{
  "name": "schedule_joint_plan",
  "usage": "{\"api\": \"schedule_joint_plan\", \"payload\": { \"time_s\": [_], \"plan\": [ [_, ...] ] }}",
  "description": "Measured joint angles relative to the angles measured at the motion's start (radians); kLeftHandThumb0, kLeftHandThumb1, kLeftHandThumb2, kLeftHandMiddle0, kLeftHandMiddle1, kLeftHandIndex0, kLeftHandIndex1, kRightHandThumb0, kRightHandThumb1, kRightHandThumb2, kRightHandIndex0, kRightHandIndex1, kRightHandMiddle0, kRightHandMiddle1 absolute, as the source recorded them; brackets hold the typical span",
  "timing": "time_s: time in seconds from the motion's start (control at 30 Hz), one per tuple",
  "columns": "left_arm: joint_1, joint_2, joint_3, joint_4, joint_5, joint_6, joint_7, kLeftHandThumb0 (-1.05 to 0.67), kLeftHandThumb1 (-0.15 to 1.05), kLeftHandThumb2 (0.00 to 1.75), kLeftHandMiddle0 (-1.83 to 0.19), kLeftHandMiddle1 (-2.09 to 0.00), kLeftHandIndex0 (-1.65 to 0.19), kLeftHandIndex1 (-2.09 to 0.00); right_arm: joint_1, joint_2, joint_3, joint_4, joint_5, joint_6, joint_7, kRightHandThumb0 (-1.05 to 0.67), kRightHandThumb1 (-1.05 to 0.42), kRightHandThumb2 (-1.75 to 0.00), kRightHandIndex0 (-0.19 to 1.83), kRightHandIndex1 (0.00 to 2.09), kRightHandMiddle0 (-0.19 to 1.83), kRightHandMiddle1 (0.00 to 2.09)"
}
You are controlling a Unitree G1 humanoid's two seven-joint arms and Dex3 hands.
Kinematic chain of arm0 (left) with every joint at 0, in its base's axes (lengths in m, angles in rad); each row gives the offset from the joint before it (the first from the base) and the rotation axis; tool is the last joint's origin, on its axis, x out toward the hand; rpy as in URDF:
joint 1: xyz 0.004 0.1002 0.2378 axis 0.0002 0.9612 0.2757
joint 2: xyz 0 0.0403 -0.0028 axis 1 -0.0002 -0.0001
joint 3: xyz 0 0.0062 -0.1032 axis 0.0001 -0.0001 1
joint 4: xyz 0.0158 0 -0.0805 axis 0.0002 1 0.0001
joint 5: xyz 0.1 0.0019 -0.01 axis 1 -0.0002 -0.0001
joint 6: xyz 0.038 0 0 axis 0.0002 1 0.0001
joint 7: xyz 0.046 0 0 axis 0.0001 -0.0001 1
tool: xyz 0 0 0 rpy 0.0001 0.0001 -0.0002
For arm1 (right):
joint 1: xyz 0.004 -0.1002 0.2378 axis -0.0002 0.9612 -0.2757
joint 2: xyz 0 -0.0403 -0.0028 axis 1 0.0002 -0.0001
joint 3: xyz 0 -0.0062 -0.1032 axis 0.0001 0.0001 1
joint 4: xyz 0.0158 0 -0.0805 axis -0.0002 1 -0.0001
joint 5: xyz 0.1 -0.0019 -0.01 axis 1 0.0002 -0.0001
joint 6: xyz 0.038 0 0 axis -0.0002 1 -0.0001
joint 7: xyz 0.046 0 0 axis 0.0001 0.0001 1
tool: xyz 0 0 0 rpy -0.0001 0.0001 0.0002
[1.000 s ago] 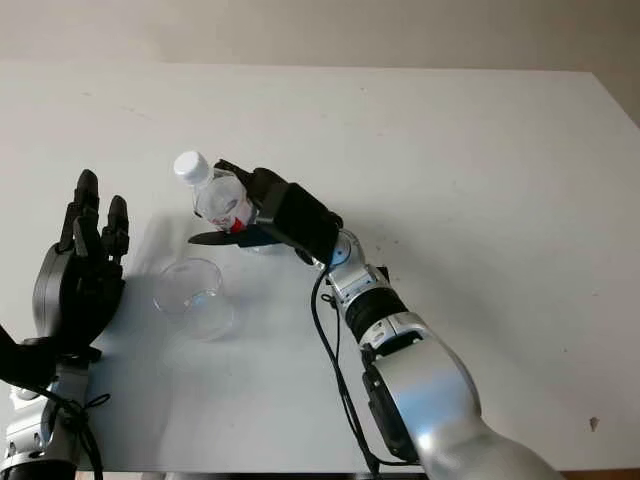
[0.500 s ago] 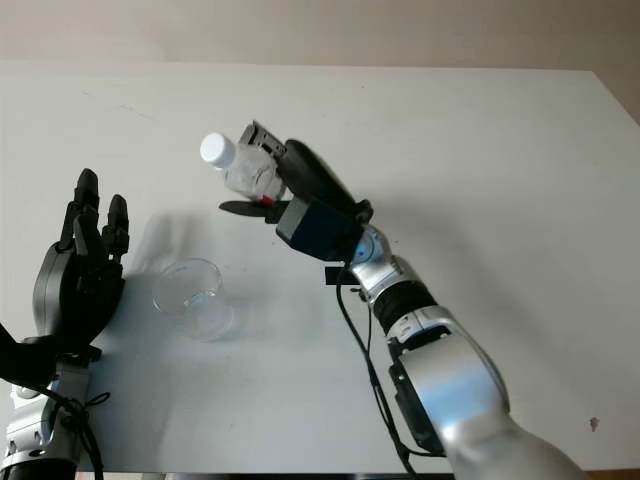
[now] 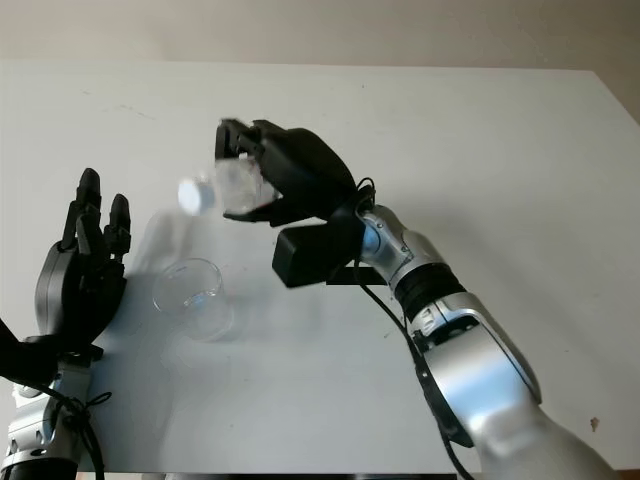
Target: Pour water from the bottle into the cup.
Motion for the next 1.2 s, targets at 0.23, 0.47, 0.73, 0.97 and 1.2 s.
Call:
{"api": "schedule_joint_plan", "payload": {
  "time_s": [0.23,0.47,0.73,0.97,1.2],
  "plan": [
    [0.002,-0.006,-0.001,-0.009,0.003,0.002,0.008,-0.81,1.05,0.60,0.19,-0.04,0.19,0.00,-0.049,-0.031,0.126,0.000,-0.192,0.017,-0.212,-0.18,-0.74,-0.64,1.06,2.09,0.69,2.09],
    [0.001,-0.008,-0.002,-0.008,0.004,0.003,0.010,-0.80,1.05,0.60,0.19,-0.02,0.19,0.00,-0.087,-0.037,0.217,-0.002,-0.309,0.078,-0.389,-0.23,-0.90,-0.30,1.11,2.09,0.72,2.09],
    [-0.016,-0.008,-0.003,0.014,0.004,-0.010,0.000,-0.80,1.05,0.61,0.19,-0.01,0.19,0.00,-0.094,-0.039,0.228,0.000,-0.306,0.081,-0.445,-0.22,-0.90,-0.27,1.01,2.09,0.73,2.09],
    [-0.034,-0.008,-0.003,0.036,0.005,-0.024,-0.004,-0.80,1.05,0.62,0.19,-0.02,0.19,0.00,-0.099,-0.041,0.228,-0.009,-0.306,0.101,-0.461,-0.23,-0.93,-0.27,1.10,2.09,0.73,2.09],
    [-0.041,-0.009,-0.003,0.044,0.005,-0.026,-0.004,-0.80,1.05,0.62,0.19,-0.01,0.19,0.00,-0.100,-0.043,0.227,-0.056,-0.307,0.125,-0.528,-0.29,-0.97,-0.13,1.09,2.09,0.59,2.09]
  ]
}}
